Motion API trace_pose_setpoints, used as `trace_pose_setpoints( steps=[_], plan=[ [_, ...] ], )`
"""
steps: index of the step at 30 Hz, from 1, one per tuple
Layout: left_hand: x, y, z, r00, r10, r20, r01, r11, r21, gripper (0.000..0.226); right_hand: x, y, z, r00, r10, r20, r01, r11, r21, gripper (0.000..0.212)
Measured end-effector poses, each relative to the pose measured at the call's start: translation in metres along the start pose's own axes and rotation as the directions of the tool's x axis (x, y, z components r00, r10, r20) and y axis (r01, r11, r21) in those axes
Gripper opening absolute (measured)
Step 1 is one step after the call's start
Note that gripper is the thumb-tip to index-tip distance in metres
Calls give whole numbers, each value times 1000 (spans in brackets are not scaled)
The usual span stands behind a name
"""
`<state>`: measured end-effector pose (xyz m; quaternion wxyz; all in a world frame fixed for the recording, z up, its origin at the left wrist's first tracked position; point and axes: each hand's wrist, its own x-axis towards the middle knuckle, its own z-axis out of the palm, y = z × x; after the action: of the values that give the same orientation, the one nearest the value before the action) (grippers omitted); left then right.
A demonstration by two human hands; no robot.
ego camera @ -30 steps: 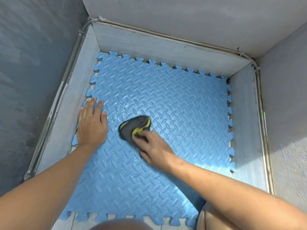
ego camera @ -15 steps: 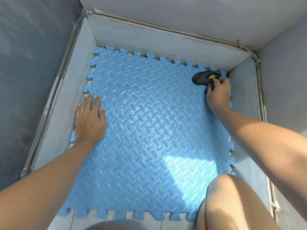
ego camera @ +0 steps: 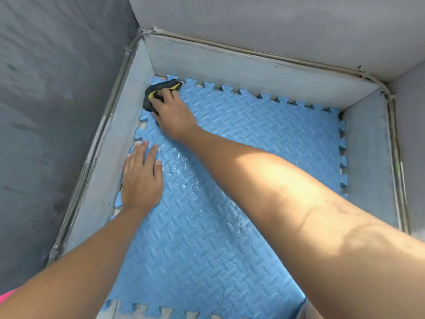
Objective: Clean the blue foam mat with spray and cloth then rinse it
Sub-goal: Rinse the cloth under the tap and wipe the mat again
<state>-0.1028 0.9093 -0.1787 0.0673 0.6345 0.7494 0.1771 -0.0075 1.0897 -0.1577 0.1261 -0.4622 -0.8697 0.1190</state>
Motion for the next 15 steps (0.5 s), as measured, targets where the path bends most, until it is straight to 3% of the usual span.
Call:
trace_pose_setpoints(
  steps=[3,9,11,13,15],
  plan=[
    [1,-2,0,1000,2,0,-2,1000,5,42,-13,33,-8,996,30,-86,-28,999,28,36],
    [0,-2,0,1000,-2,5,2,1000,-17,42,-119,182,-62,893,379,-242,-395,919,-16,39],
    [0,-1,0,1000,-8,7,8,1000,-16,42,-172,237,-83,796,532,-290,-566,823,-44,41],
    [0,0,0,1000,-8,16,9,1000,-15,43,-217,275,-103,637,695,-335,-747,664,-42,40],
    [1,1,-1,1000,-5,20,5,1000,-16,43,-242,291,-114,527,780,-337,-835,549,-38,39]
  ],
)
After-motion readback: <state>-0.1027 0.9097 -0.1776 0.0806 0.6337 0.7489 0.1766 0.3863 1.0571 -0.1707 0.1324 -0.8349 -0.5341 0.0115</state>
